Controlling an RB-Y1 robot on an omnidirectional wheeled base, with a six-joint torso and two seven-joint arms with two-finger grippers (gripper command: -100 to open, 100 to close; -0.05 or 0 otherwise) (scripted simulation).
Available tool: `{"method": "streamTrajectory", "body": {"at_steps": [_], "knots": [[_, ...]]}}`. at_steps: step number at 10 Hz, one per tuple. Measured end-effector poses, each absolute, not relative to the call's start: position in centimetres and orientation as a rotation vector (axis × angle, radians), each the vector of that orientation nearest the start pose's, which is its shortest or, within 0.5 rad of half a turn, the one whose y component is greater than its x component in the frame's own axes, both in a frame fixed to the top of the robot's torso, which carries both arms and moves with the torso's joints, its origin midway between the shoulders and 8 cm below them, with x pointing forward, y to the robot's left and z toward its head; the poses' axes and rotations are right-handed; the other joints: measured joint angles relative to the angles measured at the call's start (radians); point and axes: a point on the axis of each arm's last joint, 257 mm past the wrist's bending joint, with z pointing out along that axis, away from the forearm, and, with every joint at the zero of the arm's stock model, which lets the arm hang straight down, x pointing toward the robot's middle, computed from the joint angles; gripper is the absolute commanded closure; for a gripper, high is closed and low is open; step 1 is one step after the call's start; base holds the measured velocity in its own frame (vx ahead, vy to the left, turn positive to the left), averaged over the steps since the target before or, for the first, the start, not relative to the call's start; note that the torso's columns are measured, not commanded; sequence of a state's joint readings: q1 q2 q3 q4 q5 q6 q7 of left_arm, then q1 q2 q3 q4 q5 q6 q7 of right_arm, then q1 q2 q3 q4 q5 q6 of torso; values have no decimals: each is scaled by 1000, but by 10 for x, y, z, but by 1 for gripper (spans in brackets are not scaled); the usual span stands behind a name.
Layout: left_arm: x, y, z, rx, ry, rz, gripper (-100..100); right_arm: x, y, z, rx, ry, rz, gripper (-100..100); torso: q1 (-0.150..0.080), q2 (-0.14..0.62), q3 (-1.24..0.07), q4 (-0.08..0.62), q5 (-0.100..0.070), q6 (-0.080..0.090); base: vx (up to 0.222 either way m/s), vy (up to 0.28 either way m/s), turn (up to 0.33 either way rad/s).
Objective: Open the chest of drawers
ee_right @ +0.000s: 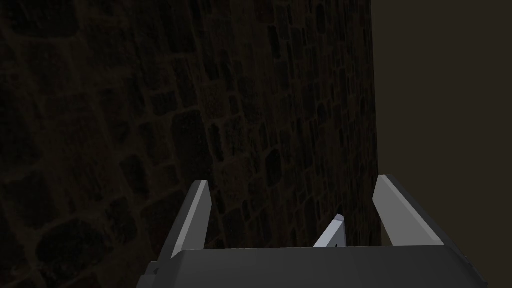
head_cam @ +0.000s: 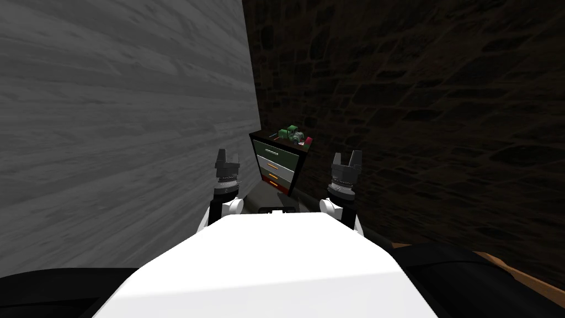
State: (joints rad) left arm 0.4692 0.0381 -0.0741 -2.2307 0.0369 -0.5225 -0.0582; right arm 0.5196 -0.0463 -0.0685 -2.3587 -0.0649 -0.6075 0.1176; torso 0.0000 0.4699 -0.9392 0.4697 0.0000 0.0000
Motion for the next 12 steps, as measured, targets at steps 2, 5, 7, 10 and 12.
{"method": "streamTrajectory", "body": {"at_steps": [2, 5, 7, 10, 12], "knots": [[355, 253, 15, -641, 639, -1357, 0, 301, -295, 73, 476, 518, 1197, 0, 0, 148, -295, 148, 0, 0, 0, 0, 0], [359, 248, 13, -629, 679, -1361, -100, 301, -295, 73, 477, 518, 1196, 0, 1, 263, -532, 264, 0, 0, 31, 8, -52], [365, 241, 10, -628, 734, -1368, -100, 301, -295, 73, 477, 518, 1196, 0, 0, 266, -537, 268, 0, 0, 54, 14, -65], [373, 234, 5, -641, 798, -1376, -100, 301, -295, 73, 477, 518, 1196, 0, 0, 269, -536, 268, 0, 0, 53, 17, -72], [379, 229, 3, -655, 839, -1381, -100, 301, -295, 73, 477, 518, 1196, 0, 0, 268, -537, 268, 0, 0, 60, 20, -82]]}}
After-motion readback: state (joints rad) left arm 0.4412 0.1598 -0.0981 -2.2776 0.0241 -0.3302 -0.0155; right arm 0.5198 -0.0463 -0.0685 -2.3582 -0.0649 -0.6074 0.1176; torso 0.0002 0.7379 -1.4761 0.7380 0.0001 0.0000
